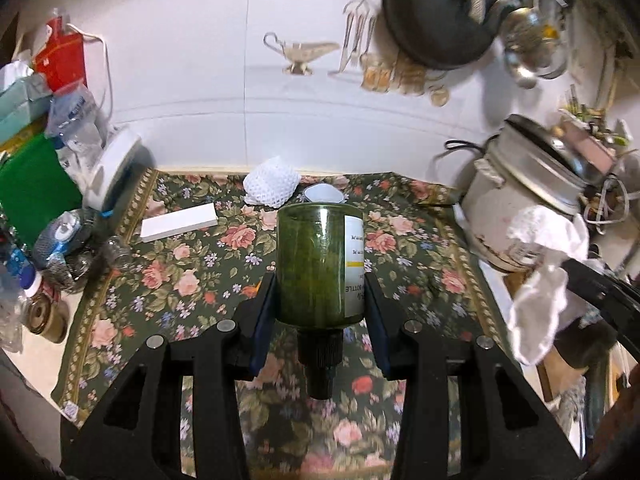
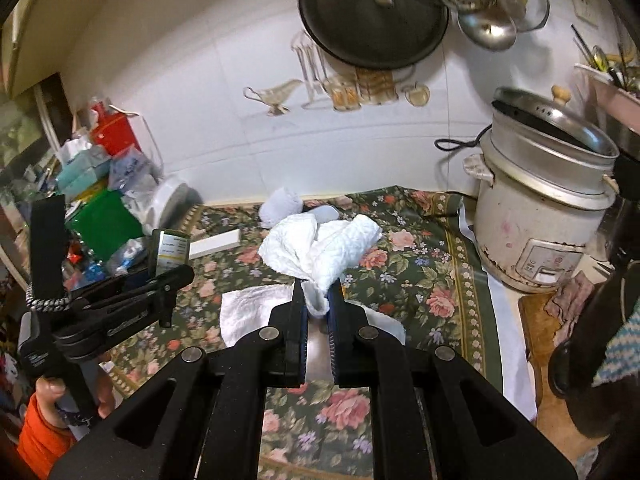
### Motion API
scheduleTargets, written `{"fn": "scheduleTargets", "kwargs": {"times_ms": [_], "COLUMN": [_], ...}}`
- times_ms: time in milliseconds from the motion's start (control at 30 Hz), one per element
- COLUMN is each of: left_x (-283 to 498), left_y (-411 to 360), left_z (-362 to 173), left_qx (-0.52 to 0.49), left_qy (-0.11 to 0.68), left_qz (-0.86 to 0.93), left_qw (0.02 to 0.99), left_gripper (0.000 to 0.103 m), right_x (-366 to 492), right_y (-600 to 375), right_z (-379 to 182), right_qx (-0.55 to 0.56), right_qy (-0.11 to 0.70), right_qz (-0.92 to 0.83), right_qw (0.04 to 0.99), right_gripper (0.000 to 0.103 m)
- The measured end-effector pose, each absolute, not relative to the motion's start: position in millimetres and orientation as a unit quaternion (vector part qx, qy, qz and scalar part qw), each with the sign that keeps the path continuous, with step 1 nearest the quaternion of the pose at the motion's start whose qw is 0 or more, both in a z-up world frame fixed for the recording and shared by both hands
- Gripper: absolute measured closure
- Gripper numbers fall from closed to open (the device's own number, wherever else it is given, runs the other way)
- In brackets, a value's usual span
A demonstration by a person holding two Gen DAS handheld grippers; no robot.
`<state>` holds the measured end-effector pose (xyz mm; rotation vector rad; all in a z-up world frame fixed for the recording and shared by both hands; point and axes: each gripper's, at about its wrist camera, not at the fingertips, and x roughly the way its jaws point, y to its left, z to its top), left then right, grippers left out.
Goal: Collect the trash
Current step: 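Carry the bottle and tissue down over the floor bin and release both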
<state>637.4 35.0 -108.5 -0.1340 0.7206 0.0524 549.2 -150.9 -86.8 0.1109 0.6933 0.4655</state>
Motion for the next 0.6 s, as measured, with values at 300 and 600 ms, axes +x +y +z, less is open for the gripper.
{"fn": "scheduleTargets", "kwargs": {"times_ms": [300, 600], "left_x": [545, 436], "left_y": [53, 79], "left_z": [-101, -123], "left_qx": [-0.056, -0.048], "left_qy": [0.341, 0.363], "left_qz": [-0.012, -0.011], "left_qw": [0.938, 0.930], "left_gripper": [0.062, 0.062], "right_x": [472, 382], "right_y": [-123, -72], "right_z": [-80, -103], "right_qx": [0.061, 0.064], "right_qy": [0.328, 0.358], "right_qz": [0.203, 0.219], "right_qw": [0.921, 0.905], "right_gripper": [0.095, 0.095]}}
